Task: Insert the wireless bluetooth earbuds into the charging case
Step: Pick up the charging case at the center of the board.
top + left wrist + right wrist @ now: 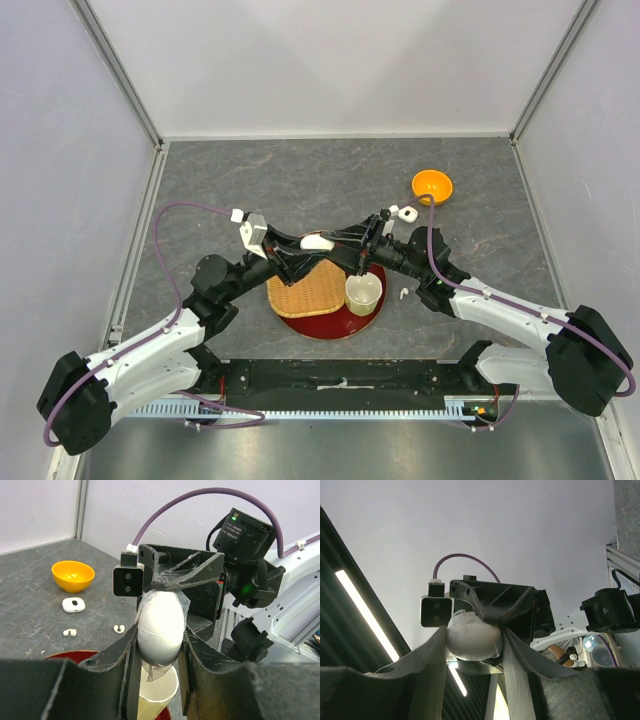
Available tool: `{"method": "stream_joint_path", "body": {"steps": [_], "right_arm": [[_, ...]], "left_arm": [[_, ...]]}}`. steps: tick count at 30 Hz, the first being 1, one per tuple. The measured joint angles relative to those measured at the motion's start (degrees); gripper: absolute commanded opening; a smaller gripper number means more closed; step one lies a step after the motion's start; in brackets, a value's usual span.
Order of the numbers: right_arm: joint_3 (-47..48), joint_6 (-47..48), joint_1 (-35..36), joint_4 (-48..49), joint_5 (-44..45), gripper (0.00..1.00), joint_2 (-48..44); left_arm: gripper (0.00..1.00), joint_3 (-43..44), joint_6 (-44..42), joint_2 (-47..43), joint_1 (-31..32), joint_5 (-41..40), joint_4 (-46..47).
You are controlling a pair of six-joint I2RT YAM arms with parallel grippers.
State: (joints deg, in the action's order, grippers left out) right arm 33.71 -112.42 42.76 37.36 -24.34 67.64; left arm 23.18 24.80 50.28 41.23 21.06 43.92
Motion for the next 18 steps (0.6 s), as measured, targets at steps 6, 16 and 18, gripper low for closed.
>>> {"method": "stream_joint_path", "body": {"steps": [6, 16, 18], "right_arm": [[-0.15, -0.13, -0.04, 0.35, 0.09, 0.0, 0.0], [-0.28, -0.15, 0.0, 0.37, -0.2, 0.0, 0.0], [-0.28, -0.15, 0.0, 0.37, -0.22, 0.0, 0.0]], "left_arm": [[0.4, 0.0, 0.0, 0.37, 0.04, -0.02, 0.63], [0.39, 0.0, 0.0, 1.01, 0.39, -0.04, 1.2], [0.39, 0.0, 0.0, 1.01, 0.44, -0.09, 1.22]]}}
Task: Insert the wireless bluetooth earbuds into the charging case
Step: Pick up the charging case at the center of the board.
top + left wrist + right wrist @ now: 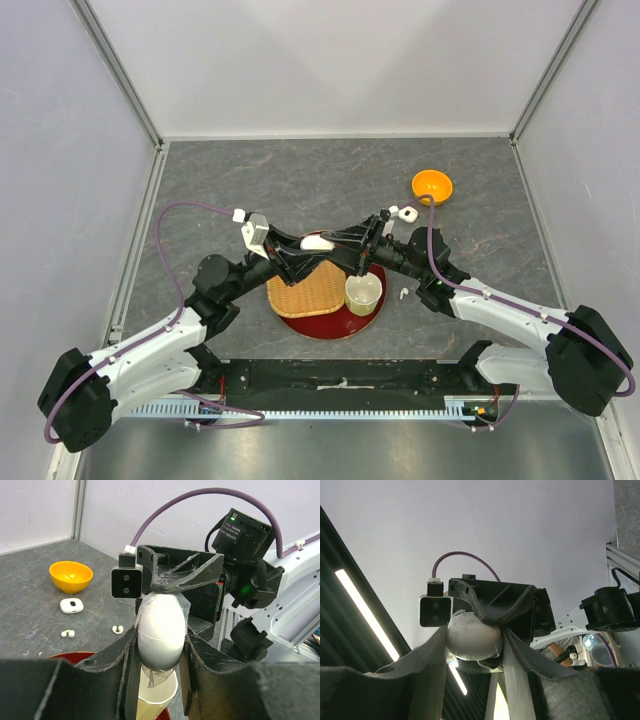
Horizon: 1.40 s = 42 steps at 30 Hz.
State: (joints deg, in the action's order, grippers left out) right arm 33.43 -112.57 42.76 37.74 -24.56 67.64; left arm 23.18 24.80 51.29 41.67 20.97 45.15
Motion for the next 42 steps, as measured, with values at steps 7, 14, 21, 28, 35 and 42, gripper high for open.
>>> {"method": "stream_joint_path", "body": {"steps": [7, 14, 21, 28, 35, 42], "right_arm": [[0.0, 0.0, -0.02, 0.0, 0.02, 0.0, 0.0], [0.0, 0.0, 0.0, 0.0, -0.02, 0.0, 0.0], [-0.31, -0.17, 0.04, 0.02, -0.02, 0.0, 0.0], [-0.31, -0.17, 0.15, 0.02, -0.02, 0.0, 0.04], [-0.31, -0.17, 0.15, 0.63, 0.0, 0.0, 0.09], [-0.31, -0.17, 0.15, 0.79, 0.02, 0.0, 0.09]], "left_arm": [[0.4, 0.0, 0.0, 0.0, 0.22, -0.55, 0.04], [0.4, 0.0, 0.0, 0.0, 0.46, -1.46, 0.94], [0.37, -0.46, -0.02, -0.66, 0.48, -2.05, 1.49], [0.42, -0.61, -0.02, -0.81, 0.48, -2.05, 1.42], [0.42, -0.63, 0.0, -0.76, 0.48, -2.05, 1.25], [0.35, -0.63, -0.04, -0.94, 0.52, -2.05, 1.18]]}}
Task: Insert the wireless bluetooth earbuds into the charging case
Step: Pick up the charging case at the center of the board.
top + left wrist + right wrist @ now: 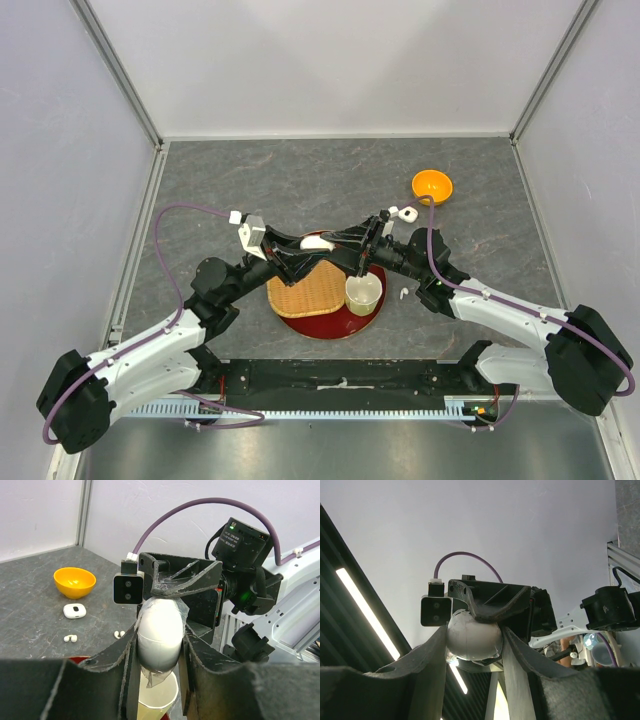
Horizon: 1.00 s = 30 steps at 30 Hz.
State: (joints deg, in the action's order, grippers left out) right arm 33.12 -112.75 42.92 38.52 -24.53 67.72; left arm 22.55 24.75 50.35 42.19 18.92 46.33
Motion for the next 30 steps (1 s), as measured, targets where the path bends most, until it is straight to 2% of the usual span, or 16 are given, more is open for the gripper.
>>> {"method": "stream_joint_path", "body": {"steps": [6, 10, 12, 16, 19, 20, 23, 24, 26, 27, 29, 30], "right_arm": [[0.0, 0.0, 0.0, 0.0, 0.0, 0.0, 0.02], [0.0, 0.02, 0.0, 0.04, 0.0, 0.0, 0.11], [0.0, 0.02, 0.0, 0.04, 0.0, 0.0, 0.11], [0.0, 0.02, -0.02, -0.02, 0.02, 0.0, 0.13], [0.0, 0.0, -0.04, 0.0, 0.02, 0.03, 0.15], [0.0, 0.0, -0.07, 0.0, 0.02, 0.05, 0.17], [0.0, 0.02, -0.07, 0.02, 0.0, 0.27, 0.17], [0.0, 0.02, -0.07, 0.04, 0.0, 0.44, 0.22], [0.0, 0.26, -0.07, 0.07, 0.0, 0.56, 0.26], [0.0, 0.57, -0.07, 0.13, 0.02, 0.7, 0.26], [0.04, 1.97, -0.09, 0.2, -0.04, 0.82, 0.22], [0.2, 3.69, -0.26, -0.37, -0.15, 0.92, 0.13]], "left_arm": [[0.4, 0.0, -0.02, -0.04, 0.0, 0.04, -0.13], [0.39, 0.0, -0.02, -0.04, 0.0, 0.11, -0.22], [0.35, 0.0, -0.02, 0.0, 0.0, 0.22, -0.33], [0.13, 0.0, -0.31, 0.26, 0.0, 0.61, -0.22], [0.02, 0.0, -0.37, 0.35, -0.02, 0.7, -0.11], [0.02, 0.0, -0.39, 0.39, -0.02, 0.7, -0.04], [0.02, 0.0, -0.44, 0.39, -0.02, 0.7, -0.02], [0.02, 0.0, -0.46, 0.37, -0.02, 0.7, -0.04], [0.02, 0.0, -0.55, 0.31, -0.07, 0.7, -0.11], [0.02, -0.02, -0.63, 0.22, -0.07, 0.7, -0.13], [0.02, -0.26, -0.81, -0.13, -0.07, 0.74, -0.13], [0.02, -0.55, -0.9, -0.42, -0.04, 0.92, 0.07]]}}
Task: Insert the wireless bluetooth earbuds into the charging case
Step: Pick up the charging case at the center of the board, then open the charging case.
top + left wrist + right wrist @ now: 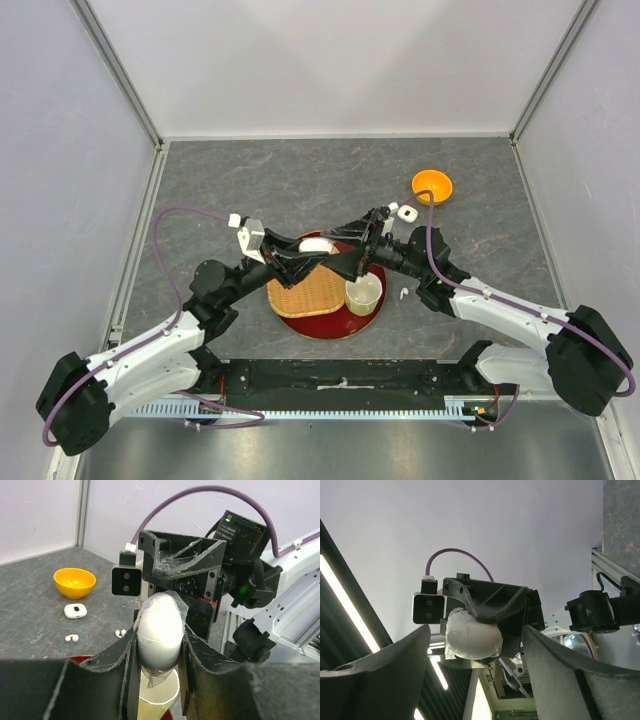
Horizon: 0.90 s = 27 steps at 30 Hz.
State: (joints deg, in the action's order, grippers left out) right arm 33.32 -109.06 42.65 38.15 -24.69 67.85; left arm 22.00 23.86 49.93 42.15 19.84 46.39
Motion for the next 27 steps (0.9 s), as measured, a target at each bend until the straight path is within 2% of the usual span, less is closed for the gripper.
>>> {"method": "stream_joint_path", "body": {"steps": [3, 8, 13, 19, 23, 27], "right_arm": [[1.44, 5.2, -0.81, -3.52, -0.5, 0.98, -0.81], [6.67, 19.69, -2.45, -15.67, 0.96, 0.98, -5.46], [14.45, 40.74, -2.64, -29.31, 3.26, 0.98, -11.56], [23.69, 62.29, -2.05, -43.47, 1.73, 0.96, -11.85], [25.49, 70.27, -0.42, -49.16, -0.11, 0.95, -10.58], [26.62, 74.36, 1.03, -52.81, -0.52, 0.95, -8.76]], "left_arm": [[0.02, -1.4, -0.59, -1.27, 0.0, 0.44, 1.14], [0.02, -4.87, -1.79, -4.57, 0.0, 1.42, 5.07], [0.02, -6.95, -4.24, -8.37, 0.0, 2.93, 7.26], [0.02, -6.99, -7.21, -9.92, 0.0, 4.79, 7.78], [0.02, -6.97, -7.89, -8.81, 0.0, 5.88, 7.74], [0.02, -6.97, -7.91, -7.82, 0.0, 5.99, 7.76]]}}
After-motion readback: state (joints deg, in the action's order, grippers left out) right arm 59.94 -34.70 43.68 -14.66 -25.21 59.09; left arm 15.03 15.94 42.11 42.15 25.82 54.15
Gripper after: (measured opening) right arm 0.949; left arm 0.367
